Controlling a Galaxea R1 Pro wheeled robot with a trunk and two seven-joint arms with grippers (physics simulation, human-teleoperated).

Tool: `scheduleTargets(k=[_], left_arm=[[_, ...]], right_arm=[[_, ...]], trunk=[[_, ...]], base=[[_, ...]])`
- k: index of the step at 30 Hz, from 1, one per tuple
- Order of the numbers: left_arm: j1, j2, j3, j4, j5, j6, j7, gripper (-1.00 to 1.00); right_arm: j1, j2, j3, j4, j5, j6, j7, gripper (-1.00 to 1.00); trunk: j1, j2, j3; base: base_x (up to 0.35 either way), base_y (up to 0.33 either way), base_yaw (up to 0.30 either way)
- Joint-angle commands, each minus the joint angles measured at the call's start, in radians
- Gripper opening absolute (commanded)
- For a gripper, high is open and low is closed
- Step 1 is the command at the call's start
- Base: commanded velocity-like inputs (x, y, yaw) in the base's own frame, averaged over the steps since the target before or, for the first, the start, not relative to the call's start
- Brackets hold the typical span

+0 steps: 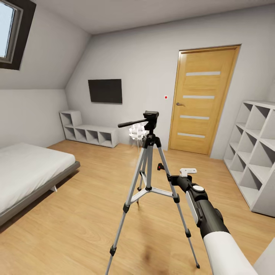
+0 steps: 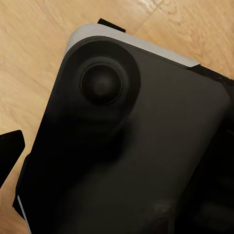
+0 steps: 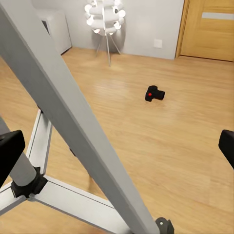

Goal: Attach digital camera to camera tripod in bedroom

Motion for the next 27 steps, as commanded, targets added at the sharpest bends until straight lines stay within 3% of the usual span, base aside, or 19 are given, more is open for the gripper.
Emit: scheduleTargets(k=[1, 11, 17, 27], left_arm=[[0.000, 0.000, 0.008, -0.001, 0.000, -0.001, 0.000, 1.00], [0.000, 0.000, 0.008, -0.001, 0.000, -0.001, 0.000, 1.00], [0.000, 0.000, 0.008, -0.001, 0.000, -0.001, 0.000, 1.00], [0.000, 0.000, 0.008, -0.001, 0.000, -0.001, 0.000, 1.00]], right_arm=[[-0.001, 0.001, -0.004, -0.002, 0.010, 0.005, 0.009, 1.00], [-0.001, 0.002, -0.003, -0.002, 0.010, 0.005, 0.010, 1.00], [-0.001, 0.002, -0.002, -0.002, 0.010, 0.005, 0.013, 1.00], [-0.001, 0.003, -0.001, -0.002, 0.010, 0.005, 0.015, 1.00]], trunk=[[0.000, -0.001, -0.001], [0.000, -0.001, -0.001], [0.000, -0.001, -0.001], [0.000, -0.001, -0.001]], base=[[0.000, 0.000, 0.000], [-0.138, 0.039, 0.000], [-0.193, 0.202, 0.000], [-0.031, 0.194, 0.000]])
